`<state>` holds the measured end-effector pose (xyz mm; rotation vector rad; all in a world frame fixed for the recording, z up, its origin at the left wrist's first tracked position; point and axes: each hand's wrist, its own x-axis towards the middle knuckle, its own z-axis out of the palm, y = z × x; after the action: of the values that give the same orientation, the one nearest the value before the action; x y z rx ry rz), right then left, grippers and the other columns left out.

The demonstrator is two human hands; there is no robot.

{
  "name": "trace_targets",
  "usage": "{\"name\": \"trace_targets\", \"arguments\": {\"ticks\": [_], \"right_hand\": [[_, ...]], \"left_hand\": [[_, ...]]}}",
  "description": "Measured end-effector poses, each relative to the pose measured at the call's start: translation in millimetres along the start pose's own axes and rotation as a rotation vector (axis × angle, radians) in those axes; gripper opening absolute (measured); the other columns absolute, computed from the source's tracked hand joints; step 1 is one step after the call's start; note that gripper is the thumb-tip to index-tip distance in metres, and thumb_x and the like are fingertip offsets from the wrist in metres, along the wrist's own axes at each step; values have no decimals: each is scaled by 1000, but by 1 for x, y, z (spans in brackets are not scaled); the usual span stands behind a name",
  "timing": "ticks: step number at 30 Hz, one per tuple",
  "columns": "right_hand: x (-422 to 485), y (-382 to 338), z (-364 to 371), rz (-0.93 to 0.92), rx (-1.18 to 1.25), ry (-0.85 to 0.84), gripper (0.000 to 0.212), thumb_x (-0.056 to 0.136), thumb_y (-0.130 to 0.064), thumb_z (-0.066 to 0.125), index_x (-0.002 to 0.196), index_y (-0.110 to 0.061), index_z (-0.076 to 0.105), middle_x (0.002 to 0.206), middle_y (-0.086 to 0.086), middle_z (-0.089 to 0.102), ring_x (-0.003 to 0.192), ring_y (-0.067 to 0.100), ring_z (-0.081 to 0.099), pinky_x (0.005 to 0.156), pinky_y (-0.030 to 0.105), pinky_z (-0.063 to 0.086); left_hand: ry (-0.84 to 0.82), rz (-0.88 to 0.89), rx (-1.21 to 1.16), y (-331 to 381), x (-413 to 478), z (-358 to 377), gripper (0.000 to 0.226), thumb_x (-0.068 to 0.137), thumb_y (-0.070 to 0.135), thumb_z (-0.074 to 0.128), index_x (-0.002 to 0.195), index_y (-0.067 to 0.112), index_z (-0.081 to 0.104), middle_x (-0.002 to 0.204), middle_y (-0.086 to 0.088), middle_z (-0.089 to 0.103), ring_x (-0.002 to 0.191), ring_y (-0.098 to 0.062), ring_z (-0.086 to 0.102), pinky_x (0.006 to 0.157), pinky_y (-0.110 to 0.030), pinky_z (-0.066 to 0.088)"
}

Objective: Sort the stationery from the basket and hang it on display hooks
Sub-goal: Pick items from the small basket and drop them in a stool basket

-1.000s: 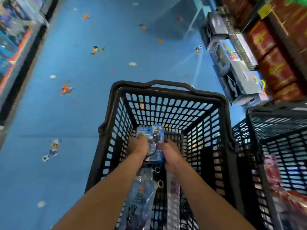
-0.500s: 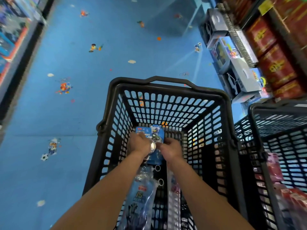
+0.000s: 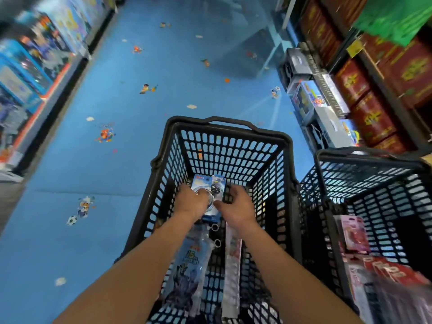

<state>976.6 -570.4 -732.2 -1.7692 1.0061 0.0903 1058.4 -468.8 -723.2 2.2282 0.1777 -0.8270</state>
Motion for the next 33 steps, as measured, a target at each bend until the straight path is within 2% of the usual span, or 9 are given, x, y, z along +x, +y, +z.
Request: {"name": "trace_targets", "arguments": {"ticks": [6,13,14,17,20,23,25,28,33], "right_hand": [[-72,-18,-47,-191,-17,-7,56,88,-26,81,134,-12,53,115,-4,59,106,14,56,90,27,46],[-210,-15,-150,-421,-66,-56,79,84,-34,82,149,-14,42,145,5,52,128,24,54,107,42,47],[-235,-10,-170,-451,-76,-73,77,85,-34,82,148,-16,42,144,3,52,130,25,54,106,40,48],[-311,15,-235,-503,-105,-154,65,89,-23,79,143,-12,45,129,0,56,110,17,57,93,30,50],[-368,56,-283,-494,-186,-181,51,89,-23,76,133,-14,53,110,-3,59,97,12,57,82,22,49],[-394,100,-311,-454,-248,-275,28,89,-19,75,115,-12,66,91,-6,65,76,4,60,65,10,46],[-403,129,-317,-415,-271,-356,7,90,-12,76,95,-12,71,80,-2,69,64,3,63,59,14,50],[-405,182,-303,-349,-390,-442,14,91,-10,72,80,-18,69,72,-6,67,71,15,71,61,23,54],[-385,291,-252,-217,-437,-417,10,91,-19,71,86,-22,63,79,-4,63,82,16,64,68,22,50]], "left_hand": [[72,134,33,9,-89,-28,58,102,31,58,145,0,36,140,-19,54,119,-33,57,95,-38,47],[61,323,54,16,-264,-37,66,100,35,65,148,5,31,130,-8,51,101,-19,46,78,-31,38],[22,364,51,16,-295,-33,60,99,31,67,143,3,37,124,-10,51,97,-19,46,73,-30,39],[-88,424,48,10,-375,-12,33,79,26,74,87,9,47,90,-11,51,75,-19,44,64,-37,45],[-129,410,216,-4,-427,13,31,77,33,82,81,17,55,80,-6,59,65,-17,54,63,-24,46],[-392,316,305,-19,-463,42,27,90,27,75,71,13,62,65,-8,57,65,-22,52,57,-29,38],[-537,245,417,-33,-481,61,31,95,24,70,67,13,61,59,-4,54,55,-20,43,53,-29,30],[-698,144,525,-63,-492,97,33,100,26,65,70,13,61,61,-4,57,46,-12,39,50,-26,25],[-578,111,553,-151,-458,170,40,92,22,72,59,18,50,55,0,43,51,-15,38,51,-26,30]]}}
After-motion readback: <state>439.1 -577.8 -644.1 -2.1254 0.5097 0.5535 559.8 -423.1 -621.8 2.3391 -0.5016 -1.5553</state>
